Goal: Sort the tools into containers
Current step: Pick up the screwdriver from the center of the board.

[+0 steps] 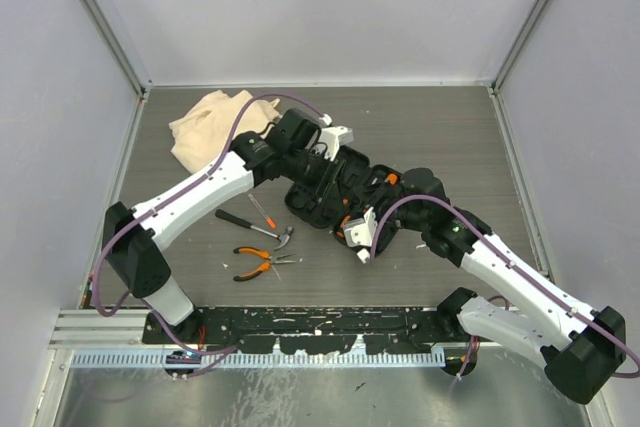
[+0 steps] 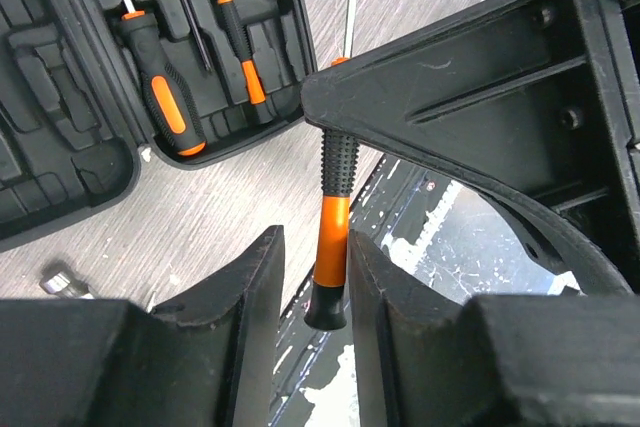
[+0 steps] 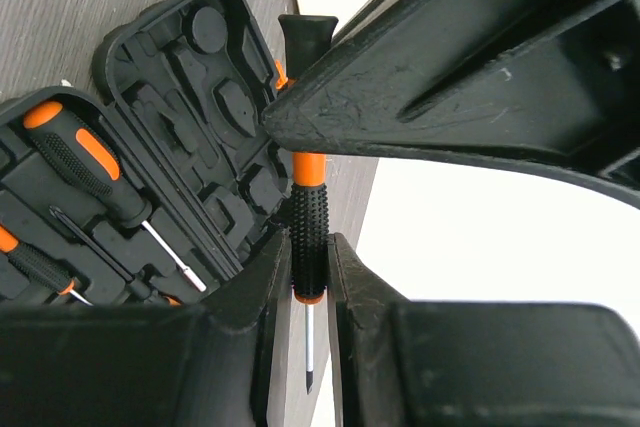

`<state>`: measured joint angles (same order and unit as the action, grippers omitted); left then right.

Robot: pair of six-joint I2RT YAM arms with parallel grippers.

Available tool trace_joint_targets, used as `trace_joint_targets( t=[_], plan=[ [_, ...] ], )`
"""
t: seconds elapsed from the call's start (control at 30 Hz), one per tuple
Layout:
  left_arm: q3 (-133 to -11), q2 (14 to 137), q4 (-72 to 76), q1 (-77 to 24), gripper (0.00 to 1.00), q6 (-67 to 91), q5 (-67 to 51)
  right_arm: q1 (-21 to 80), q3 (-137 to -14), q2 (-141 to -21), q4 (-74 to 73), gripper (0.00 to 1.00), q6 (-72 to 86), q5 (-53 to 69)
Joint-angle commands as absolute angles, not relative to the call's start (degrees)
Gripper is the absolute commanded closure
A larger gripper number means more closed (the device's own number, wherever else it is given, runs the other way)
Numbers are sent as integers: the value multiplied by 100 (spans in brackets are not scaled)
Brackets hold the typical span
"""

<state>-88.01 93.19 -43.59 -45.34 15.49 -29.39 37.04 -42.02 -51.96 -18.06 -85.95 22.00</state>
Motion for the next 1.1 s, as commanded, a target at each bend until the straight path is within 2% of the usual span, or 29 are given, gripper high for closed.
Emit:
trace_joint_targets(
  t=[0.0,0.13,0.27,0.4,0.5,0.6,0.87,1.07],
  plan=[
    [-8827,9358,-4351,-4575,71,1440,-3038,3724,-4433,-5078,-1620,88,-8725,2306],
    [-8853,9414,-4345,-4601,82,1481,-3107,3725,-4406,-5057,-1644,86,-8728,2320],
    [-8850,9463,-4340,-4607,100,1505,-3079,3726,-4360,-4981,-1608,80,-8666,2311],
    [-8833,9508,-4237,-4606,100,1625,-2930,3726,-4342,-4858,-1615,56,-8386,2378],
    [-8810,9544,-4172,-4608,100,1734,-2745,3724,-4290,-4702,-1632,46,-8036,2503],
    [-8718,9535,-4005,-4609,100,1849,-2428,3725,-4089,-4437,-1330,40,-7246,2585],
    [-8495,9393,-3554,-4604,100,2320,-1487,3726,-2961,-3569,879,37,-4123,2203],
    [-8375,9306,-3309,-4595,100,2438,-1205,3726,-2702,-3561,2128,39,-1301,637]
  ],
)
